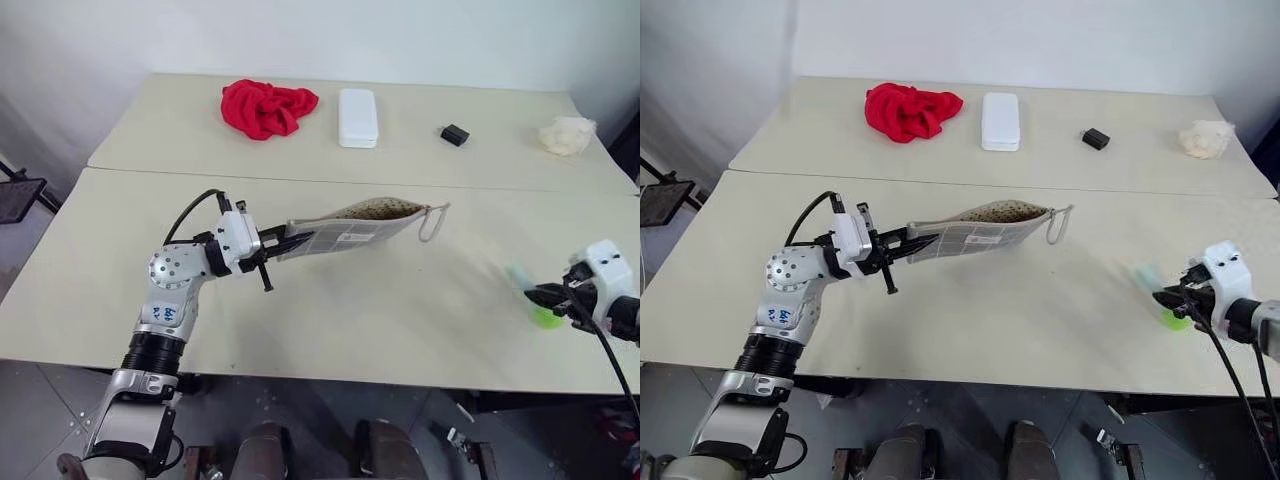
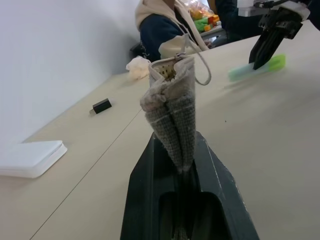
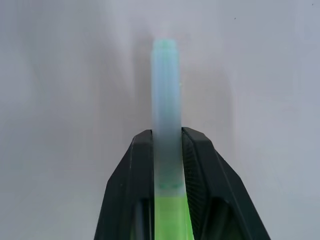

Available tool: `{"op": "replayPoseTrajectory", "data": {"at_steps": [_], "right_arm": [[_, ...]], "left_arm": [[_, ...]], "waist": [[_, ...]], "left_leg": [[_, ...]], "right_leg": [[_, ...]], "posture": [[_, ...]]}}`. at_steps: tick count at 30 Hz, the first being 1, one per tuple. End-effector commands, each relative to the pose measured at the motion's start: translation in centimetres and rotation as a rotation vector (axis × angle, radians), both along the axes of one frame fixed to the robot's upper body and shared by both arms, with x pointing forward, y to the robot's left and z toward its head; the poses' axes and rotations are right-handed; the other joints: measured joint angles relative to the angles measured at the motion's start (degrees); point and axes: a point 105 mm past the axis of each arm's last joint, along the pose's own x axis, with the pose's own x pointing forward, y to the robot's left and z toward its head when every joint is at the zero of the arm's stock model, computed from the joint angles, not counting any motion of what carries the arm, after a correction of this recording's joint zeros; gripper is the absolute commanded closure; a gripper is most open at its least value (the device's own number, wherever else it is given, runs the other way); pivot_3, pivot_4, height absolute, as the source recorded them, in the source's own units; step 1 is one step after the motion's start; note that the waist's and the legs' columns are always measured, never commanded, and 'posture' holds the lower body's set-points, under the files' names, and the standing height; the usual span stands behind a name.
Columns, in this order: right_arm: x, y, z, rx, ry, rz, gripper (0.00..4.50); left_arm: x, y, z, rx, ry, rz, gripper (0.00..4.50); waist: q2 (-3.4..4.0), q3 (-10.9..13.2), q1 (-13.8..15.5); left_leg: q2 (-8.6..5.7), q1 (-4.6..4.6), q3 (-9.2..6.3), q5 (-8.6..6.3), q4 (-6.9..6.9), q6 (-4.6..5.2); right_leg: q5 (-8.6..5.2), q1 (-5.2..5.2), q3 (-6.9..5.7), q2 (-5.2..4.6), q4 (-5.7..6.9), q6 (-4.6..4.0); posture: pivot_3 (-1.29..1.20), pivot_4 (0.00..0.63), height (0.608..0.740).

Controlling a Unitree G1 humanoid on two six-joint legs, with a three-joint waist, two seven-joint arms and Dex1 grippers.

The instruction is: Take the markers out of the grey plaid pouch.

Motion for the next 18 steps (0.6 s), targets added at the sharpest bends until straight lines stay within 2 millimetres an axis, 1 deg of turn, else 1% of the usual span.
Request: {"op": "replayPoseTrajectory", "data": {"at_steps": [1, 3, 4, 5, 6, 7, 8, 10, 11, 12, 13, 14, 15, 16, 17, 18], "right_arm": [[0.7, 0.2, 2.3, 0.017, -0.111, 0.017, 2.74], [0.8, 0.6, 3.1, 0.031, -0.146, 0.046, 2.10], [0.8, 0.9, 3.9, 0.038, -0.182, 0.084, 1.79], [0.6, 1.5, 5.3, 0.044, -0.236, 0.153, 1.52], [0.4, 2.3, 6.8, 0.044, -0.299, 0.237, 1.04], [0.3, 3.0, 8.3, 0.065, -0.339, 0.295, 0.83], [0.2, 3.5, 9.3, 0.080, -0.362, 0.329, 0.83], [0.3, 6.3, 12.5, 0.155, -0.438, 0.454, 0.83], [0.3, 7.2, 13.4, 0.176, -0.459, 0.490, 0.83], [0.5, 8.6, 14.4, 0.207, -0.483, 0.535, 0.83], [0.7, 9.8, 15.0, 0.236, -0.493, 0.560, 0.83], [0.8, 11.4, 15.3, 0.265, -0.494, 0.609, 0.83], [0.8, 12.5, 15.5, 0.283, -0.492, 0.642, 1.24], [0.9, 13.6, 15.1, 0.263, -0.480, 0.670, 1.44], [1.0, 14.5, 14.7, 0.233, -0.472, 0.696, 1.78], [1.1, 15.1, 14.4, 0.210, -0.468, 0.710, 2.11]], "left_arm": [[-0.4, -0.4, 1.0, -0.014, -0.050, -0.025, 4.50], [-0.4, -0.5, 1.0, -0.016, -0.054, -0.026, 4.50], [-0.4, -0.6, 1.1, -0.018, -0.063, -0.028, 4.50], [-0.4, -0.7, 1.2, -0.016, -0.085, -0.028, 4.50], [-0.5, -0.8, 1.3, -0.013, -0.102, -0.039, 4.50], [-0.7, -1.0, 1.1, 0.001, -0.115, -0.054, 4.50], [-0.8, -1.1, 0.9, 0.011, -0.123, -0.065, 4.50], [-1.0, -1.4, 0.5, 0.019, -0.161, -0.087, 4.50], [-1.1, -1.5, 0.3, 0.023, -0.175, -0.095, 4.50], [-1.1, -1.6, 0.0, 0.030, -0.180, -0.103, 4.50], [-1.1, -1.8, -0.2, 0.039, -0.186, -0.108, 4.50], [-1.2, -2.0, -0.6, 0.053, -0.202, -0.118, 4.50], [-1.2, -2.1, -0.8, 0.063, -0.216, -0.126, 4.50], [-1.2, -2.3, -1.0, 0.060, -0.224, -0.128, 4.50], [-1.1, -2.5, -1.0, 0.050, -0.226, -0.126, 4.50], [-1.0, -2.6, -1.0, 0.041, -0.226, -0.123, 4.50]], "waist": [[0.00, 0.0, 0.1], [0.01, 0.0, 0.2], [0.01, 0.0, 0.3], [0.01, 0.0, 0.4], [0.01, 0.0, 0.5], [0.01, 0.0, 0.5], [0.01, 0.0, 0.3], [0.03, 0.0, 0.1], [0.04, 0.0, 0.0], [0.05, 0.0, -0.1], [0.05, 0.0, -0.2], [0.05, 0.0, -0.1], [0.04, 0.0, -0.1], [0.04, 0.0, 0.0], [0.04, 0.0, 0.1], [0.03, 0.0, 0.4]], "left_leg": [[0.00, 0.00, -0.01, 0.00, 0.01, 0.00], [0.00, -0.01, -0.01, 0.00, 0.02, 0.00], [0.00, -0.01, -0.02, 0.00, 0.01, 0.00], [0.00, -0.02, -0.04, 0.00, 0.02, 0.00], [-0.01, -0.03, -0.04, 0.00, 0.02, 0.00], [-0.02, -0.03, -0.04, 0.00, 0.02, 0.01], [-0.02, -0.03, -0.04, 0.00, 0.02, 0.01], [-0.02, -0.01, -0.04, 0.00, 0.03, 0.01], [0.00, 0.01, -0.02, 0.00, 0.04, 0.01], [0.00, 0.01, -0.01, 0.00, 0.02, 0.01], [0.01, 0.03, -0.07, 0.00, 0.03, 0.00], [0.03, 0.03, -0.06, 0.00, 0.03, 0.00], [0.03, 0.02, -0.08, 0.00, 0.02, 0.00], [0.04, 0.01, -0.09, 0.00, 0.02, 0.00], [0.03, 0.00, -0.09, 0.00, 0.03, 0.00], [0.03, -0.04, -0.08, -0.01, 0.04, 0.02]], "right_leg": [[0.00, 0.00, 0.00, 0.00, 0.00, 0.00], [0.00, 0.00, 0.00, 0.00, 0.00, 0.00], [0.00, 0.00, -0.01, 0.00, 0.00, 0.00], [0.00, 0.01, -0.02, 0.00, -0.01, 0.00], [0.00, 0.02, -0.02, 0.00, -0.02, 0.01], [0.01, 0.03, -0.02, -0.01, -0.04, 0.01], [0.01, 0.04, -0.02, 0.00, -0.06, 0.02], [0.02, 0.05, -0.02, 0.00, -0.04, 0.04], [0.02, 0.03, 0.00, 0.00, -0.05, 0.03], [0.03, 0.01, 0.02, 0.00, -0.04, 0.03], [0.02, 0.02, -0.01, 0.02, -0.02, 0.01], [0.02, 0.01, -0.01, 0.02, -0.02, 0.00], [0.02, 0.02, -0.02, 0.03, 0.01, 0.00], [0.02, 0.02, -0.04, 0.03, 0.02, -0.01], [0.03, 0.03, -0.05, 0.03, 0.04, -0.02], [0.03, 0.02, -0.05, 0.01, 0.04, -0.01]], "posture": [[0.00, 0.150, 0.740], [0.00, 0.150, 0.740], [0.00, 0.150, 0.740], [0.00, 0.150, 0.740], [0.00, 0.150, 0.740], [0.00, 0.150, 0.740], [0.00, 0.150, 0.740], [0.00, 0.150, 0.740], [0.00, 0.150, 0.740], [0.00, 0.150, 0.740], [0.00, 0.150, 0.740], [0.00, 0.150, 0.740], [0.00, 0.150, 0.740], [0.00, 0.150, 0.740], [0.00, 0.150, 0.740], [0.00, 0.150, 0.740]]}}
